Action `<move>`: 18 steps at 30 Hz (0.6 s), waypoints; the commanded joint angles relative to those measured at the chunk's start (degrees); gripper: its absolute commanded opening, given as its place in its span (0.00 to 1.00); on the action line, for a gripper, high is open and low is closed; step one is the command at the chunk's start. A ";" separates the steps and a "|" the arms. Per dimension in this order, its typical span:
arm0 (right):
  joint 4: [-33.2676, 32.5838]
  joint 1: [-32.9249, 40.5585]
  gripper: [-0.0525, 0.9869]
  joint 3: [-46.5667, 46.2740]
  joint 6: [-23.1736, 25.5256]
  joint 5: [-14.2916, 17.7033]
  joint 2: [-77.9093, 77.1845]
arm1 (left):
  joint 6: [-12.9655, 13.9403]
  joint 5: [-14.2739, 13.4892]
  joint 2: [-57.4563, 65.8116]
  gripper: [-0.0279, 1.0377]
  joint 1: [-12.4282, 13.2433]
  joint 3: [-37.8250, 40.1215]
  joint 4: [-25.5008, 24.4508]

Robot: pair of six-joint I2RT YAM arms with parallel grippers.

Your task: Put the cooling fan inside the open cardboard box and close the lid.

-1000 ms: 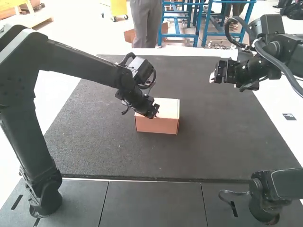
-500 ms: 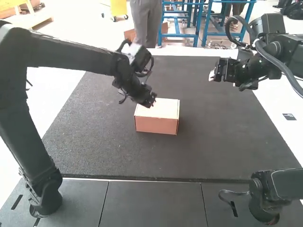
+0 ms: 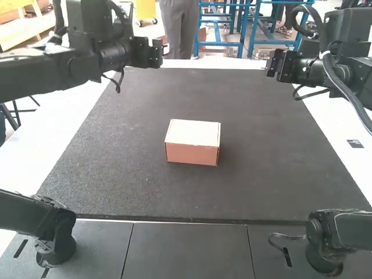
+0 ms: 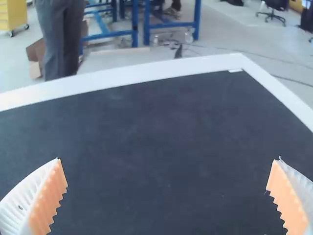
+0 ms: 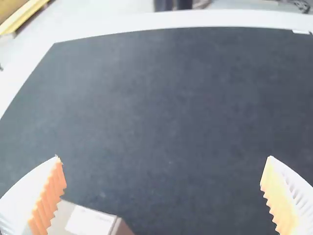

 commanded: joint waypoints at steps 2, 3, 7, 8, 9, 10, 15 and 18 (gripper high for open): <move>3.77 -2.83 0.93 -2.85 -1.82 -1.87 -2.41 | 0.19 5.01 -7.96 0.94 2.49 -9.87 7.84; 4.65 -3.53 0.93 -3.73 -1.82 -2.13 -3.03 | 0.10 5.01 -9.45 0.94 2.93 -11.80 8.81; 9.22 -6.79 0.93 -8.57 -1.82 -3.19 -5.84 | 0.19 5.01 -14.29 0.93 4.25 -18.66 9.60; 9.74 -7.58 0.93 -9.71 -1.82 -3.45 -6.46 | 0.19 5.01 -15.43 0.93 4.51 -20.24 9.86; 10.10 -8.46 0.93 -10.94 -1.82 -3.80 -7.07 | 0.19 4.92 -16.57 0.93 4.69 -21.65 10.21; 10.62 -9.25 0.93 -12.17 -1.82 -3.98 -7.69 | 0.89 4.92 -17.71 0.93 4.95 -22.96 10.65; 14.31 -12.59 0.93 -18.85 -2.52 -4.59 -10.85 | 2.03 5.01 -22.64 0.93 5.83 -30.17 13.64; 15.98 -13.73 0.93 -22.81 -3.22 -4.24 -12.87 | 2.74 5.01 -25.01 0.93 5.83 -34.04 15.13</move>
